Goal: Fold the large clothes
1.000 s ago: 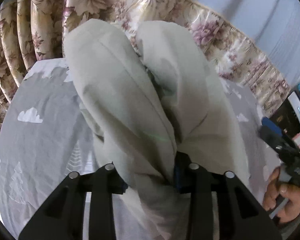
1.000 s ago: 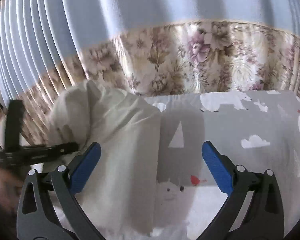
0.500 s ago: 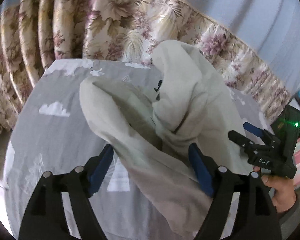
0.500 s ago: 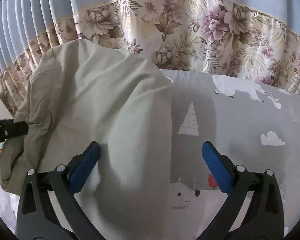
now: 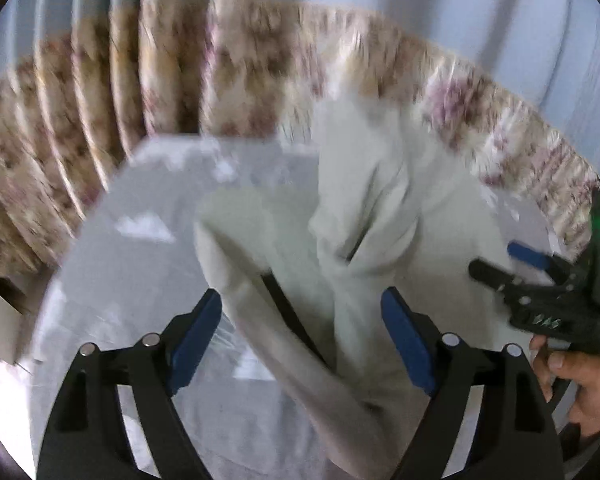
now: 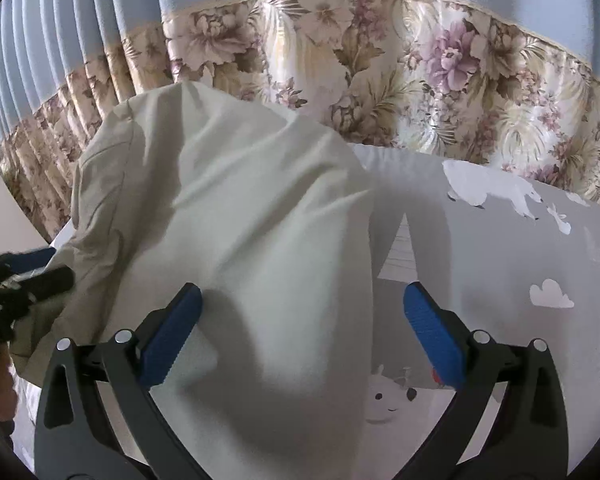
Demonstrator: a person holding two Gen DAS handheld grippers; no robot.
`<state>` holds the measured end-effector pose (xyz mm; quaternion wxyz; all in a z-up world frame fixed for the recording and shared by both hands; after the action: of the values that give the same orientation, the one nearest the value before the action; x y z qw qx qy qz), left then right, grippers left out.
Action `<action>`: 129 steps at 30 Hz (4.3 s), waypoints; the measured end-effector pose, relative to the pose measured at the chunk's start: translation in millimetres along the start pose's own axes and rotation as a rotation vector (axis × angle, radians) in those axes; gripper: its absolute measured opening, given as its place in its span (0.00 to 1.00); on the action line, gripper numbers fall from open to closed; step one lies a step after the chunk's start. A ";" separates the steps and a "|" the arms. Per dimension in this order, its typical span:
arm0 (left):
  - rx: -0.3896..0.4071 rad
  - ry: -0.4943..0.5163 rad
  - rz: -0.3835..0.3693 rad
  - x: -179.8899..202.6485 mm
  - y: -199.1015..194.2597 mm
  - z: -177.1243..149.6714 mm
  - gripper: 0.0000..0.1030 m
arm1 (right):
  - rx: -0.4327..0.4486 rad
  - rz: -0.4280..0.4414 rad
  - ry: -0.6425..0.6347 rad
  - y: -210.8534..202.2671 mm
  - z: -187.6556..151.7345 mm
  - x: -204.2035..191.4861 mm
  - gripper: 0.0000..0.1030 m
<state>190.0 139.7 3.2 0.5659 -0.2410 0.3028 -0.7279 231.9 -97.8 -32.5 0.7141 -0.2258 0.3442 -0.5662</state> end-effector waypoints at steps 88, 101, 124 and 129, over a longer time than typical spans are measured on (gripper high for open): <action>-0.103 -0.254 0.100 -32.6 58.5 -14.3 0.92 | -0.070 0.035 0.034 19.8 5.8 22.4 0.97; -0.173 -0.203 -0.044 -7.1 89.0 -19.6 0.90 | -0.195 0.218 0.078 42.5 -4.4 16.9 0.82; -0.088 -0.151 -0.335 174.9 140.1 51.5 0.52 | 0.059 0.022 0.016 -69.4 49.7 172.7 0.25; -0.131 -0.133 -0.135 206.9 157.8 48.9 0.65 | 0.041 -0.144 0.009 -43.4 17.5 240.4 0.78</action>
<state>280.5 -97.0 -73.5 0.5172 -0.3450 0.2948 -0.7256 245.9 -341.9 -46.7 0.6744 -0.2330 0.3185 -0.6241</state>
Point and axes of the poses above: each gripper's, at about its wrist camera, not at the fingertips, and y roughly the way its jaws point, x to its right, z to its top, the point moved 2 cm from there along y, roughly the way its jaws point, and after that the axes turned 11 degrees about y, right-handed, at the moved point
